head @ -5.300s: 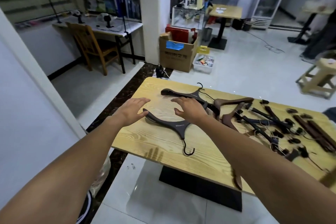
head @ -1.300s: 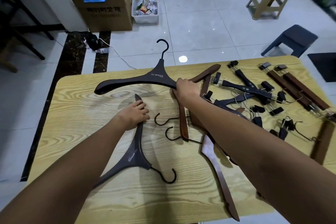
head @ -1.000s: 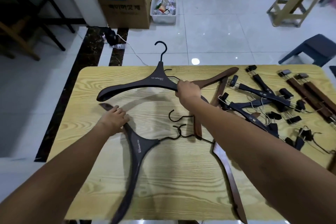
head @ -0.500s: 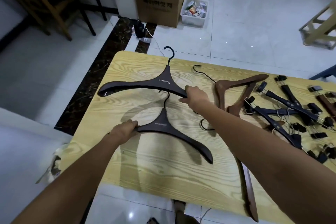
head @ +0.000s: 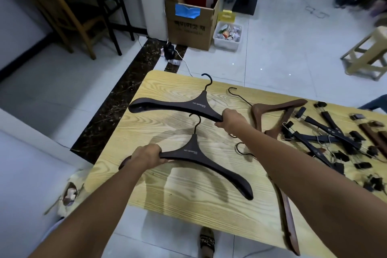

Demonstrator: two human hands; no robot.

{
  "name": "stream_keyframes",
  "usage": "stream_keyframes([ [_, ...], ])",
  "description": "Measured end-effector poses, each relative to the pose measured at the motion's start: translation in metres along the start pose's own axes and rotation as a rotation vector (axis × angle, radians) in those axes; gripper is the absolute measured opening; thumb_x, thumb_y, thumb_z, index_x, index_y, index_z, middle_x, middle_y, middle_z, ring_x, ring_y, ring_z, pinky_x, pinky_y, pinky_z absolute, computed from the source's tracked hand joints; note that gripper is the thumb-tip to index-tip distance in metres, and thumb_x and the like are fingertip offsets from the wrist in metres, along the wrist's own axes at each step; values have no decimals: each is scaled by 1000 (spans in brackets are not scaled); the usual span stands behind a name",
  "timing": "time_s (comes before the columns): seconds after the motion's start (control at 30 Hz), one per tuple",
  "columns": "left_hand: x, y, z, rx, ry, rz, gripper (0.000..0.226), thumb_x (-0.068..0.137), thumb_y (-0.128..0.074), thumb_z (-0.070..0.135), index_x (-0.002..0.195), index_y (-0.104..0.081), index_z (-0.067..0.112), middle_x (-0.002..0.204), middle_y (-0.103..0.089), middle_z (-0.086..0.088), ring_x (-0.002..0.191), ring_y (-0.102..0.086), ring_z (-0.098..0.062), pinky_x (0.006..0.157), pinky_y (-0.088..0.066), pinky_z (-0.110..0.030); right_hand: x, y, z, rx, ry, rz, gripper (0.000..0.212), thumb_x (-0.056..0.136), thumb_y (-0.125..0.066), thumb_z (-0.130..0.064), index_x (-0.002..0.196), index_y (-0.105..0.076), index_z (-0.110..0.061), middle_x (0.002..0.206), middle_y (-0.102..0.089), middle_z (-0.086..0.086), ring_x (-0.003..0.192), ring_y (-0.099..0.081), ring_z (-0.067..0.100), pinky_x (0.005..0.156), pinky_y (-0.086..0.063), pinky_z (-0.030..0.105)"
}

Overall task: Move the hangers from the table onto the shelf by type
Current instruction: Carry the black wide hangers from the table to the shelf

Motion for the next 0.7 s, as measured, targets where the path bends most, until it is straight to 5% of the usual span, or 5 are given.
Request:
stream_keyframes([
  [0.47, -89, 73, -63, 47, 95, 217, 30, 88, -55, 49, 90, -66, 20, 76, -59, 4, 71, -57, -18, 62, -42, -28, -61, 67, -90, -29, 160, 157, 25, 89, -62, -30, 99, -59, -7, 85, -54, 7, 75, -53, 25, 65, -37, 28],
  [0.7, -135, 114, -99, -57, 185, 338, 36, 85, -57, 52, 88, -66, 17, 79, -62, 1, 79, -63, -21, 63, -43, -29, -96, 91, -151, 10, 280, 202, 30, 91, -62, -29, 100, -59, -2, 79, -56, 10, 70, -57, 26, 67, -50, 33],
])
Point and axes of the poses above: each hand's wrist, its own x-axis towards the middle knuckle, its own y-axis out of the back of the hand, z = x × y, the point moved 4 cm from there along x, towards the middle knuckle
